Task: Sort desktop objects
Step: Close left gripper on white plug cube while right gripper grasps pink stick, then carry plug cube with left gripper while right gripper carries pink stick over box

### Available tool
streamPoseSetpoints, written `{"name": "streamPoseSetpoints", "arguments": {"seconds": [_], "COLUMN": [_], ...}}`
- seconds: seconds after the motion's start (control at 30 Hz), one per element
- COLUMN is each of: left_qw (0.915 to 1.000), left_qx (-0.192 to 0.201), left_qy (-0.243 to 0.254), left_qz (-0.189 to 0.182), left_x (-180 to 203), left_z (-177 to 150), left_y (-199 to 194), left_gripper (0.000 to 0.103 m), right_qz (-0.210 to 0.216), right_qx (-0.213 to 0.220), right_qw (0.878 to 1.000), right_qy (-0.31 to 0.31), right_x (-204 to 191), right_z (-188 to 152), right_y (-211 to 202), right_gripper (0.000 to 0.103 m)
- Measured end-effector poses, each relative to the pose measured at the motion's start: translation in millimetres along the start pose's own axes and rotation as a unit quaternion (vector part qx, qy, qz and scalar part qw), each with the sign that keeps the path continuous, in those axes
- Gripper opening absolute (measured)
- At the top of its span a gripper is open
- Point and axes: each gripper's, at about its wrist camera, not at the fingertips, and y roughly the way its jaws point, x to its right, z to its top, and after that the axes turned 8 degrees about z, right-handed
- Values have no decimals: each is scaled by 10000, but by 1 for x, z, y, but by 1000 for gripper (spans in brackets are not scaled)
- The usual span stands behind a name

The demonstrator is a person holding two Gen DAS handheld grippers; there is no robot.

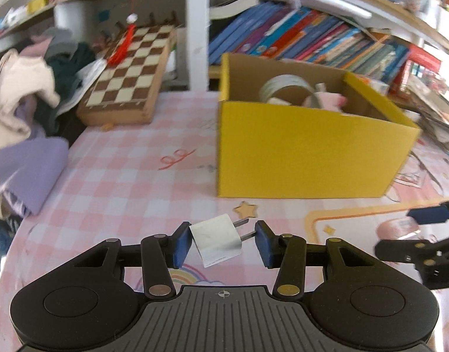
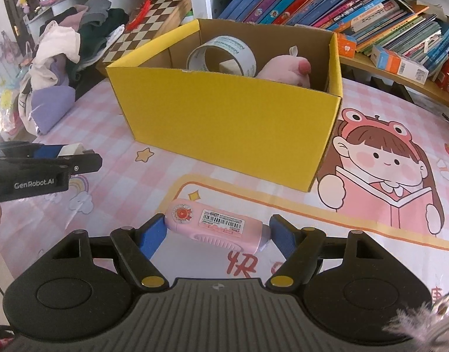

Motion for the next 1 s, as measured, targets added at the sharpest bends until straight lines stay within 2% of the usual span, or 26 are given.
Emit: {"name": "streamPoseSetpoints", "arguments": {"seconds": [0.37,0.8,1.0], "left_qw": [9956,9903,9884], "left_qx": [343,613,814], "left_qy": [646,870,867], "left_qz": [-578,-896,-941], "left_x": [35,46,44], "left_z": [0,1,9], "left_y": [-28,-47,-58], "left_gripper": [45,45,45], "right_qz": [-194,-428,-487], "right_qx": [109,302,461], "right_qw": [9995,9980,9972], "right_qy": [214,367,329], "right_x": [5,5,2], "right_z": [-14,-26,-20], "right_y": [-22,-43,-49], "right_gripper": [75,75,75]}}
